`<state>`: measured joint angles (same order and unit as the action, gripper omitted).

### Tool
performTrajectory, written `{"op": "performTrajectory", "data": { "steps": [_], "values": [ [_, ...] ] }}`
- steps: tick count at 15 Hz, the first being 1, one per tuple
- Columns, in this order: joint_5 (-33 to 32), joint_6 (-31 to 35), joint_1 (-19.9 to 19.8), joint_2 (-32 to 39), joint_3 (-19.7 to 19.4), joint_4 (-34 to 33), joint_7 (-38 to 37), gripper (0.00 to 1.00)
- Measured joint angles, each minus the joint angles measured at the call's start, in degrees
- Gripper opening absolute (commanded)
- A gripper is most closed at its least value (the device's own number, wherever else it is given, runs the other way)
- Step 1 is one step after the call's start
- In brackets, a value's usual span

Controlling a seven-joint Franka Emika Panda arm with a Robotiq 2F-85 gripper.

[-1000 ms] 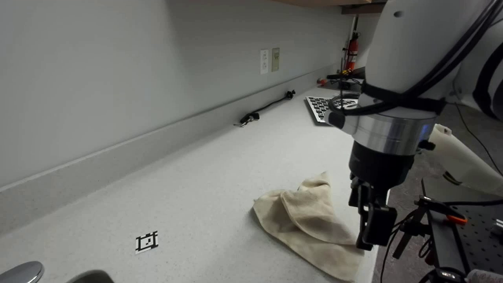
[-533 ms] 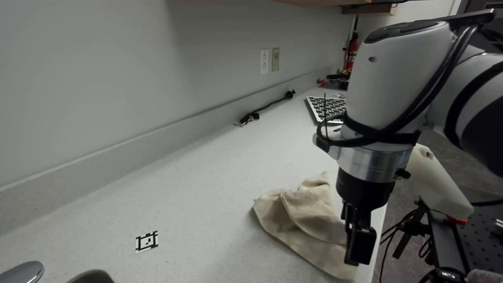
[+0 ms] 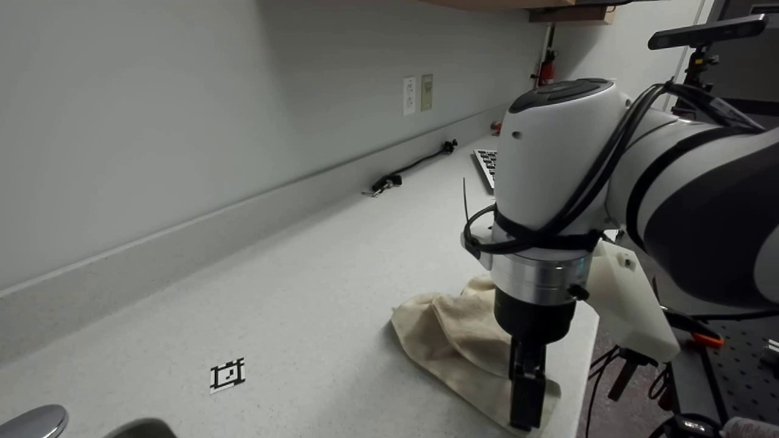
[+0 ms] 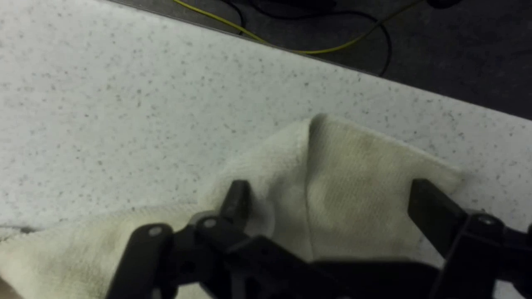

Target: Use the white cloth to wipe the top of the cabinet

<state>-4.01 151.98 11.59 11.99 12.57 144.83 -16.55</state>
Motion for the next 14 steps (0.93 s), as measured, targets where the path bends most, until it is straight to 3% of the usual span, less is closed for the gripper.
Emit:
{"op": "performTrajectory", "data": {
  "steps": [2,10,12,14],
  "values": [
    [0.4,0.0,0.1,1.0,0.0,-0.9,-0.1,0.74],
    [3.7,0.0,0.3,1.7,-0.3,-2.7,-0.7,0.12],
    [5.4,0.0,0.3,1.5,-0.2,-2.8,-0.5,0.01],
    [8.4,0.0,0.2,0.7,0.1,-2.8,0.6,0.00]
  ]
}}
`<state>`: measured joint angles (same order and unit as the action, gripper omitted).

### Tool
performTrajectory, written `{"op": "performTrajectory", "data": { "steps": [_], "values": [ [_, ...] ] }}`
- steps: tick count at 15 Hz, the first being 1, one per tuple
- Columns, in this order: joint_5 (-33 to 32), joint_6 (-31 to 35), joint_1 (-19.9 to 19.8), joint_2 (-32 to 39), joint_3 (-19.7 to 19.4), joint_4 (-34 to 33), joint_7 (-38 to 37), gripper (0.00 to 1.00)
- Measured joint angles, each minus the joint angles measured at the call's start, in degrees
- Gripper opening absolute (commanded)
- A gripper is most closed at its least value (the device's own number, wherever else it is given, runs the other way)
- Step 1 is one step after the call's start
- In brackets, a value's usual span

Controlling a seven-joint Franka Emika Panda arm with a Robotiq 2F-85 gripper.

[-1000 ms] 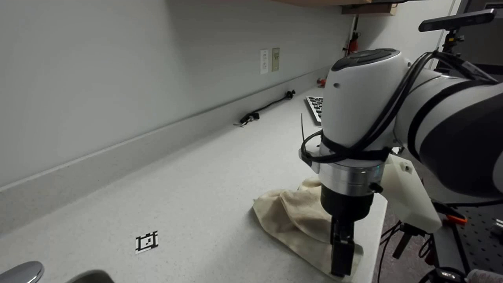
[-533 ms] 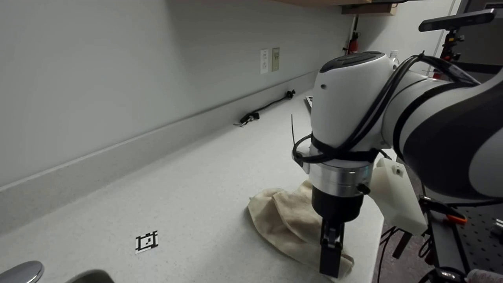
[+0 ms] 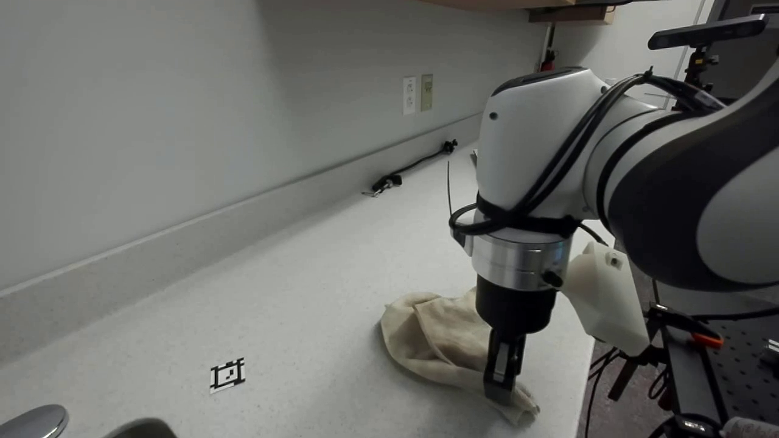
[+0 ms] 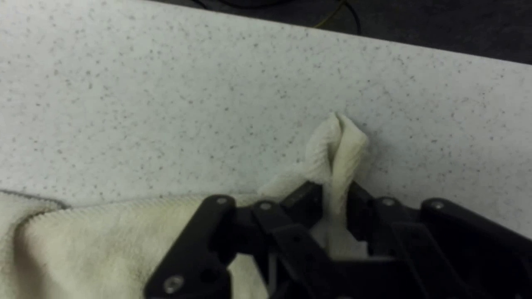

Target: Use the white cloth to wipe the top of the cabinet

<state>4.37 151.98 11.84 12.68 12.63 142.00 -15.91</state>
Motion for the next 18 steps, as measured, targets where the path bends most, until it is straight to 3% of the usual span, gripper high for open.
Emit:
{"op": "performTrajectory", "data": {
  "steps": [4,8,11,15,18],
  "values": [
    [9.4,0.0,-0.6,-3.6,1.6,0.2,6.8,0.02],
    [27.0,0.1,-2.5,-9.4,3.9,1.0,21.0,0.02],
    [39.0,0.0,-2.5,-13.2,2.9,2.8,29.6,0.02],
    [41.1,0.6,-2.5,-15.0,-0.2,7.1,30.2,0.02],
    [38.1,6.4,-2.6,-14.5,-1.8,11.5,25.8,0.02]
  ]
}}
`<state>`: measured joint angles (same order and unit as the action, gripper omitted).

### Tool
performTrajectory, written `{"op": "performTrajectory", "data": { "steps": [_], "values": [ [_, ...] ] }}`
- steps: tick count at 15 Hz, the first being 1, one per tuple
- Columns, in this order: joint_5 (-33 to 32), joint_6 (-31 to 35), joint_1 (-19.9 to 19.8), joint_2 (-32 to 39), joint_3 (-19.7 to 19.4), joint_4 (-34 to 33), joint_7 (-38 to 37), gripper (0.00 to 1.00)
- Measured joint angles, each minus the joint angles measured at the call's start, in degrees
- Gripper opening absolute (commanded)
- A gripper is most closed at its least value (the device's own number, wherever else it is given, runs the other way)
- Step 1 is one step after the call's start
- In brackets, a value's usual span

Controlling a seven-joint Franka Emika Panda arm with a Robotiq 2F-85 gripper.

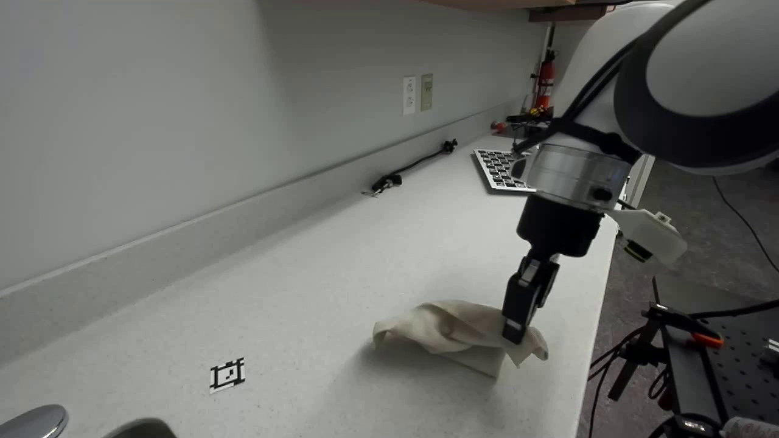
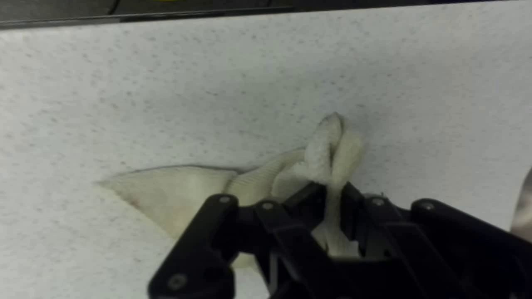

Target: Use the white cloth to wipe the top of the cabinet

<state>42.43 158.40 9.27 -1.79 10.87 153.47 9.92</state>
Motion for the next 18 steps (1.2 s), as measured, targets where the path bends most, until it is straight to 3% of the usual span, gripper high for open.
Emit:
{"op": "performTrajectory", "data": {
  "steps": [4,5,7,11,15,18],
  "values": [
    [-12.5,10.3,-0.7,1.6,-1.8,5.3,-15.1,0.02],
    [-17.1,12.0,-1.2,2.8,-2.6,5.5,-19.7,0.33],
    [-26.4,13.5,-1.9,5.1,-4.9,5.2,-28.3,0.40],
    [-43.0,12.3,-1.5,5.1,-10.5,4.9,-42.3,0.71],
    [-51.0,7.9,-1.5,3.3,-11.4,4.3,-49.7,0.99],
    [-54.4,4.5,-1.6,0.9,-10.4,3.8,-52.5,1.00]
  ]
}}
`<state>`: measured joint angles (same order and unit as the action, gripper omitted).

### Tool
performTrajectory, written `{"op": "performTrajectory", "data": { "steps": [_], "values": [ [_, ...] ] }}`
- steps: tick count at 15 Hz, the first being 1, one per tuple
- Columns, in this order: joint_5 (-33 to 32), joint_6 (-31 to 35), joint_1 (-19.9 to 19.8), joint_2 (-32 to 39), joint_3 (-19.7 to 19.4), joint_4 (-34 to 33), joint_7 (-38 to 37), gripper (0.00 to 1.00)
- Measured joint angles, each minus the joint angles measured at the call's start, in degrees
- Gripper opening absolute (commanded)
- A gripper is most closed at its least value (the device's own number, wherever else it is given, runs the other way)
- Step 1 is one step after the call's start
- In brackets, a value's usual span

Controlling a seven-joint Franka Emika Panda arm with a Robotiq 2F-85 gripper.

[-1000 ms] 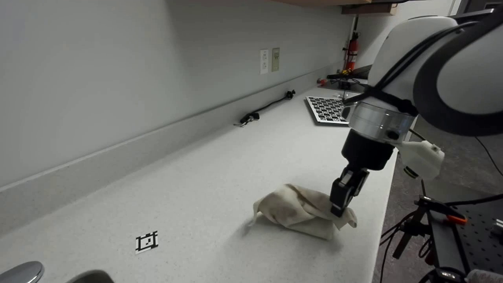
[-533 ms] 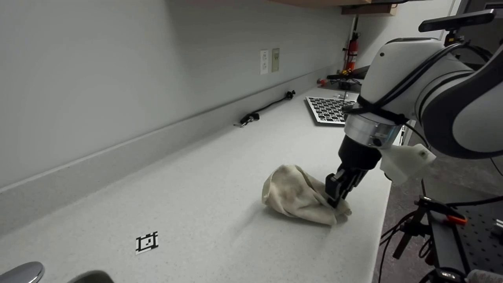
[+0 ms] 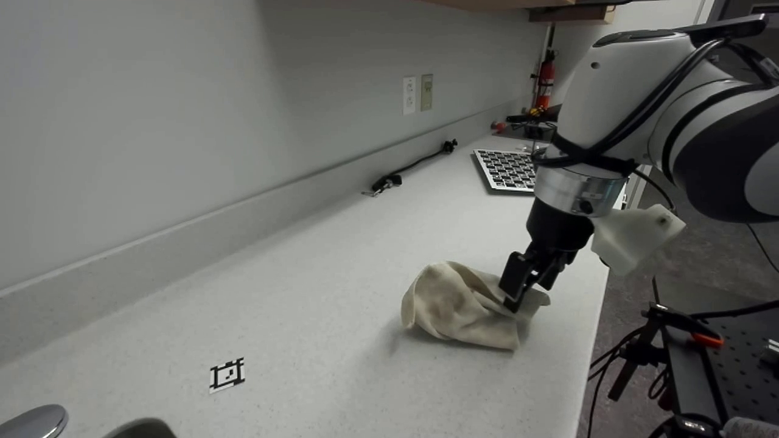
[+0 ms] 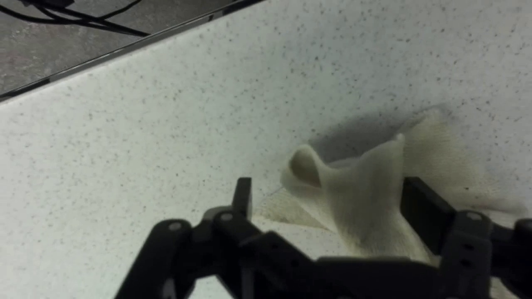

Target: Use the white cloth to wipe the top of the cabinet

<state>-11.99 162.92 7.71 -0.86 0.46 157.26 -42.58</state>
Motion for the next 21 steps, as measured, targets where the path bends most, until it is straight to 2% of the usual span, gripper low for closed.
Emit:
{"op": "performTrajectory", "data": {
  "steps": [5,11,12,13,17,21],
  "values": [
    [-4.3,-5.2,-0.8,-5.7,4.0,-0.8,-2.2,1.00],
    [-5.8,-6.1,-2.1,-8.0,8.6,-2.1,-2.2,1.00],
    [-6.8,-6.1,-2.6,-8.0,9.2,-2.4,-2.2,0.91],
    [-7.9,-6.1,-3.1,-8.0,9.6,-2.7,-2.2,0.74],
    [-11.4,-5.9,-3.5,-7.0,9.6,-4.2,-2.2,0.42],
    [-11.9,-5.1,-3.5,-5.0,9.6,-6.0,-2.0,0.11]
  ]
}}
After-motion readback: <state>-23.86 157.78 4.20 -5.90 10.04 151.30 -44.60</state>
